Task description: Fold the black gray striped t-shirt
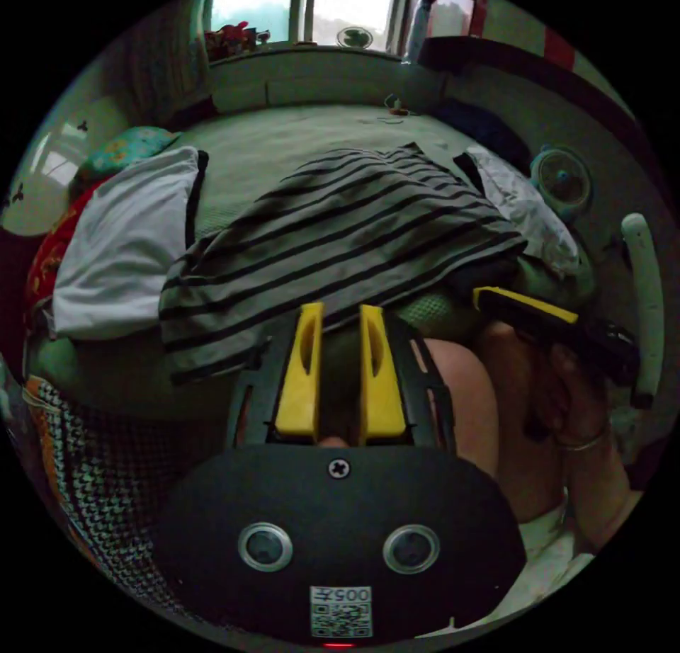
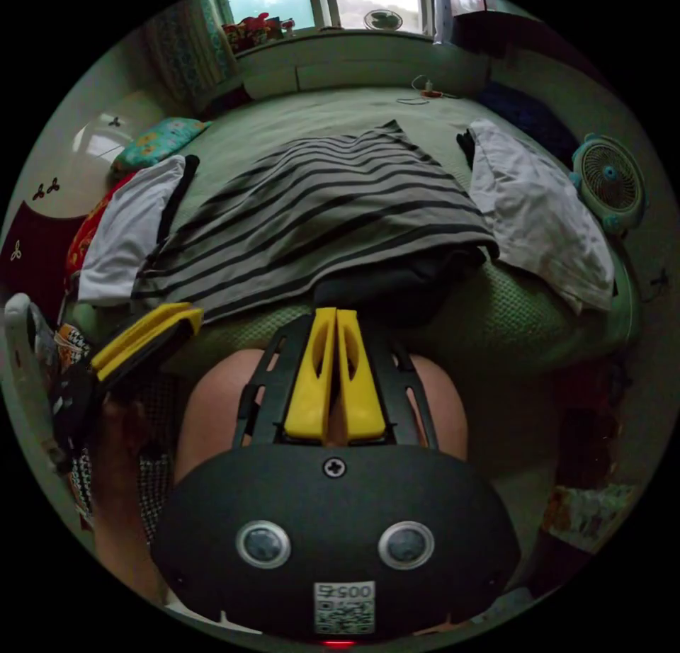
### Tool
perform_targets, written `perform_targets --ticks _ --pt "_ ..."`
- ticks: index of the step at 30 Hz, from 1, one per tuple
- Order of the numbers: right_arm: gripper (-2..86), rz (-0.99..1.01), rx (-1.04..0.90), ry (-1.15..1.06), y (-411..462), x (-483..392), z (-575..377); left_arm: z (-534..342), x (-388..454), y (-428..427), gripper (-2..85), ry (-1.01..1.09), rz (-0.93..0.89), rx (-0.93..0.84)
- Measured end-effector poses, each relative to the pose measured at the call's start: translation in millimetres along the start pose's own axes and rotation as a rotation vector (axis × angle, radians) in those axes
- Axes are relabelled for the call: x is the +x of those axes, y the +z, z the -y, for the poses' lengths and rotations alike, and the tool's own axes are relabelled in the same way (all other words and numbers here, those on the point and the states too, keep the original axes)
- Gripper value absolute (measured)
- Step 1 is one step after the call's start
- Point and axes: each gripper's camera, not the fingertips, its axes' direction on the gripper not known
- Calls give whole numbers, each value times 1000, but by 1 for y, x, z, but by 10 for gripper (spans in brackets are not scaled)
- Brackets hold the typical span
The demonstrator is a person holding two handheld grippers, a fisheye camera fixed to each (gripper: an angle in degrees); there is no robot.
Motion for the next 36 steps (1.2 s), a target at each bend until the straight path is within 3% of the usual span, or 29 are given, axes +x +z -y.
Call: perform_targets --ticks 10,17,24,30,36 --pt "-10 6 -12 0 3 11 6 5 -14 15 133 23 13 -38" --pt "-10 -30 -14 -25 5 11 11 16 -28 -6 32 -26 -24 1" --pt "-12 -11 -16 -9 4 22 18 60 -41 -77 17 -43 -2 197" --pt "-11 22 -19 13 3 35 23 127 -70 -129 15 -61 203 293" --pt "-11 62 12 49 -3 51 30 167 -116 -156 22 -133 357 279"
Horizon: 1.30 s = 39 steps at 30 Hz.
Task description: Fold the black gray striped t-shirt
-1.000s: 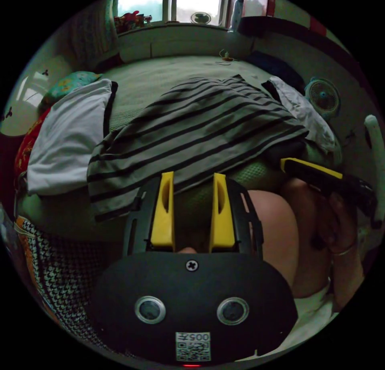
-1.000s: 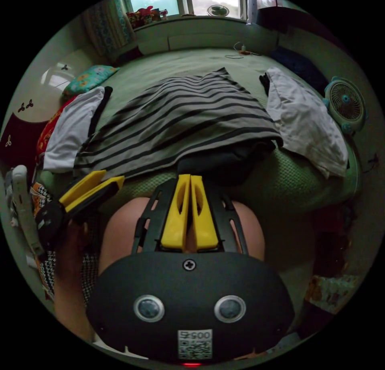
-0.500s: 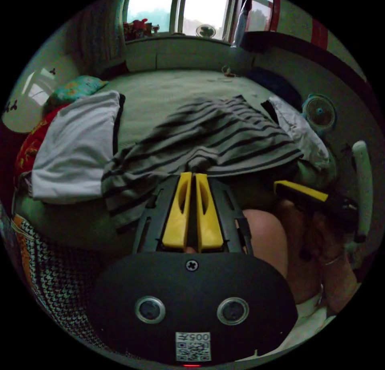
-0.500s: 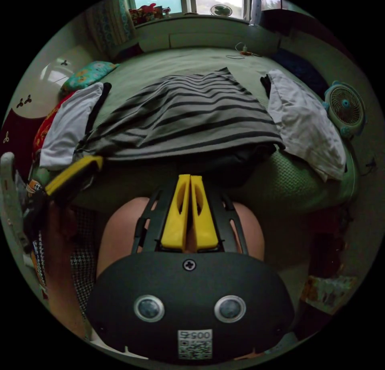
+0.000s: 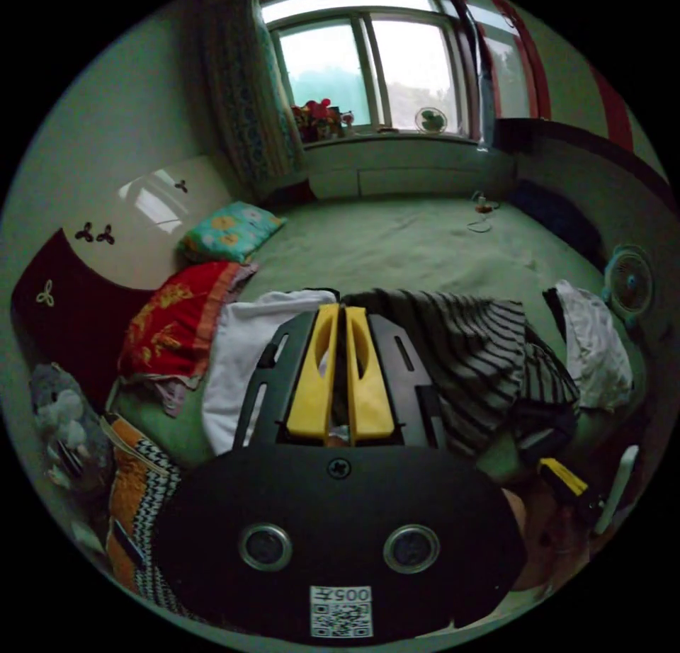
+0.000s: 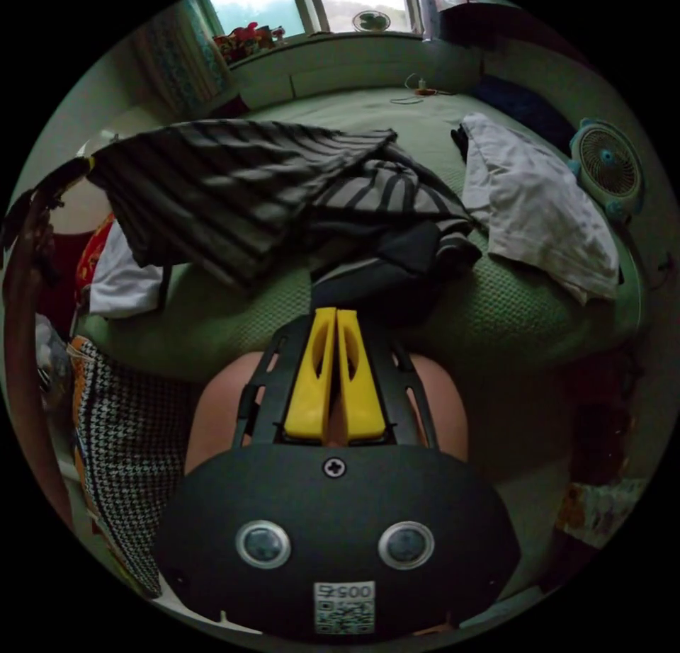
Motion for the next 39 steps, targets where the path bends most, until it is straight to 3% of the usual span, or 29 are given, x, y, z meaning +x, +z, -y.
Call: perform_targets --ticks 7,15,19,26,30,39 --pt "3 31 59 112 -24 38 20 -1 -38 16 82 -127 100 -22" --pt "67 18 42 126 -29 64 47 -8 62 43 158 205 -270 -104" --pt "103 48 5 122 -22 63 68 -2 109 82 164 285 -364 -205" --pt "103 15 -152 71 11 41 111 14 137 148 110 297 -309 -379" --pt "62 -33 -119 -46 14 18 115 27 129 158 90 292 -343 -364" --pt "-4 -42 -168 -23 36 2 140 59 129 162 23 318 -298 -381"
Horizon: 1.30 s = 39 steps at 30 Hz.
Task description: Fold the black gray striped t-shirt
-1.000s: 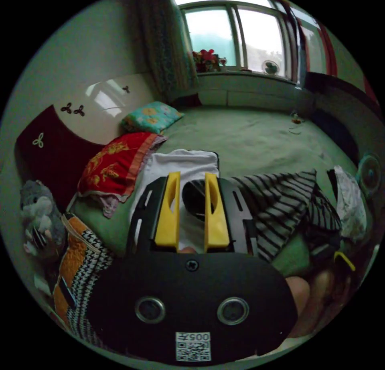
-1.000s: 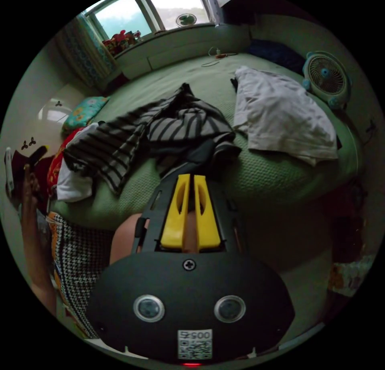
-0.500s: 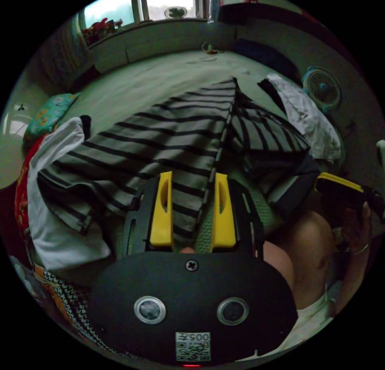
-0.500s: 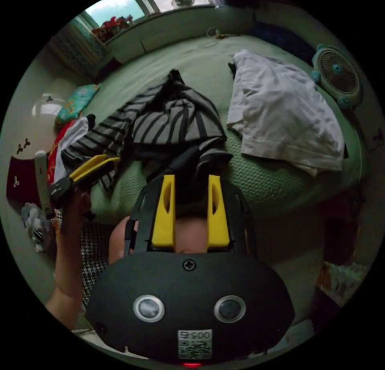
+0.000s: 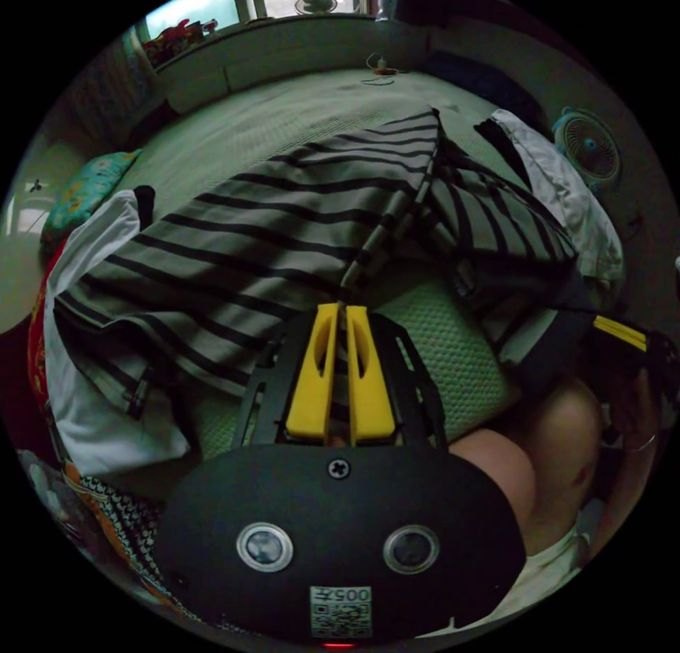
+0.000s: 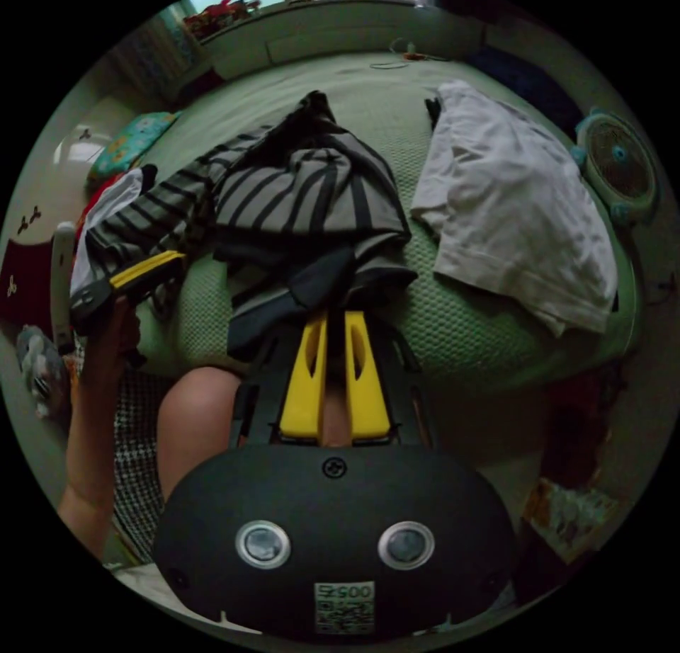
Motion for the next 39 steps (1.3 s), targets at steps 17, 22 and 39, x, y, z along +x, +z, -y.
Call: perform_targets --ticks 17,22,39 --pt "-17 -509 356 -146 -118 -71 205 66 -141 -137 13 -246 217 295" --pt "-14 -564 444 -72 -132 -88 291 124 -218 -172 13 -353 305 296" --pt "107 146 -115 -104 11 -167 223 132 -344 -150 9 -556 175 149"
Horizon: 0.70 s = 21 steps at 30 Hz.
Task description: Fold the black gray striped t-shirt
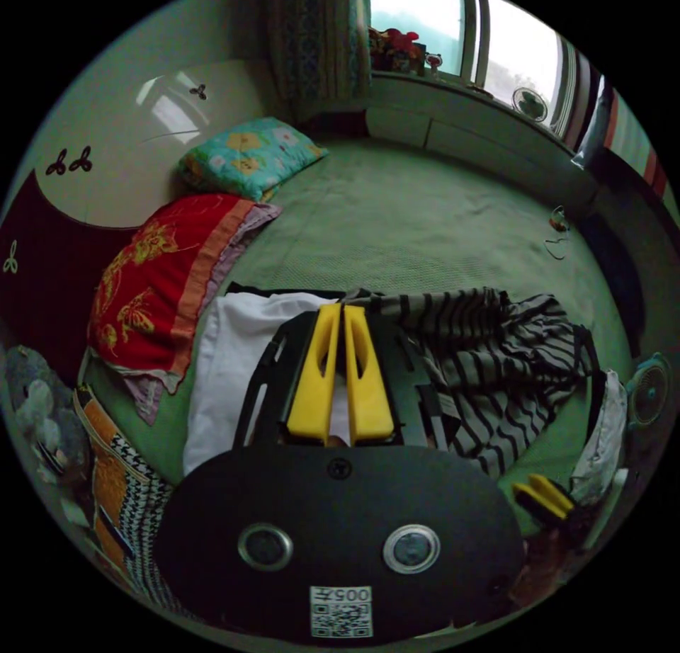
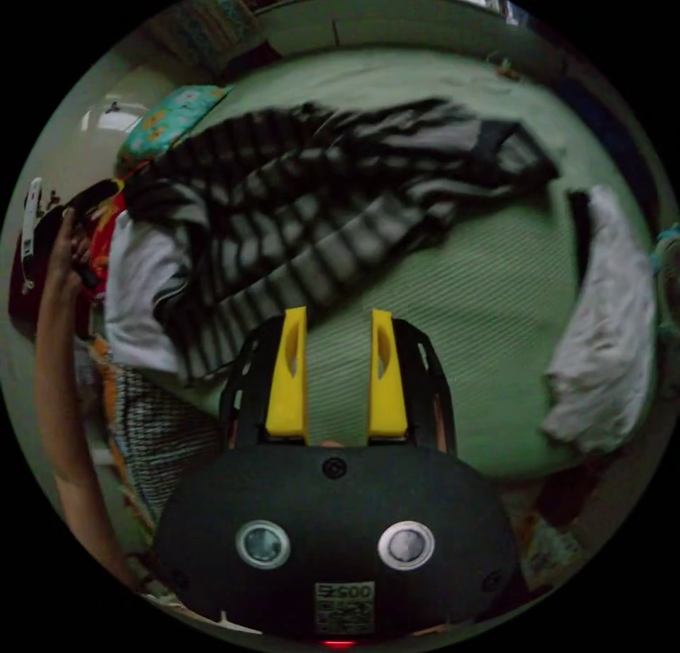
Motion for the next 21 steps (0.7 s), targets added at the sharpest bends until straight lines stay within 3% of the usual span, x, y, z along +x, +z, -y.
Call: perform_targets --ticks 5,7,11,16,21 --pt "77 142 -52 119 30 -5 9 10 -4 -10 6 34 18 -11" --pt "18 144 -48 177 36 6 15 12 -7 -12 5 36 8 -19" --pt "-14 168 -37 127 12 28 9 13 -14 -23 3 63 5 -17" --pt "-16 33 172 131 -98 87 -34 4 -22 -43 2 100 -11 -34" --pt "-16 -95 302 188 -208 147 -74 -35 -23 -63 1 164 -162 -100"
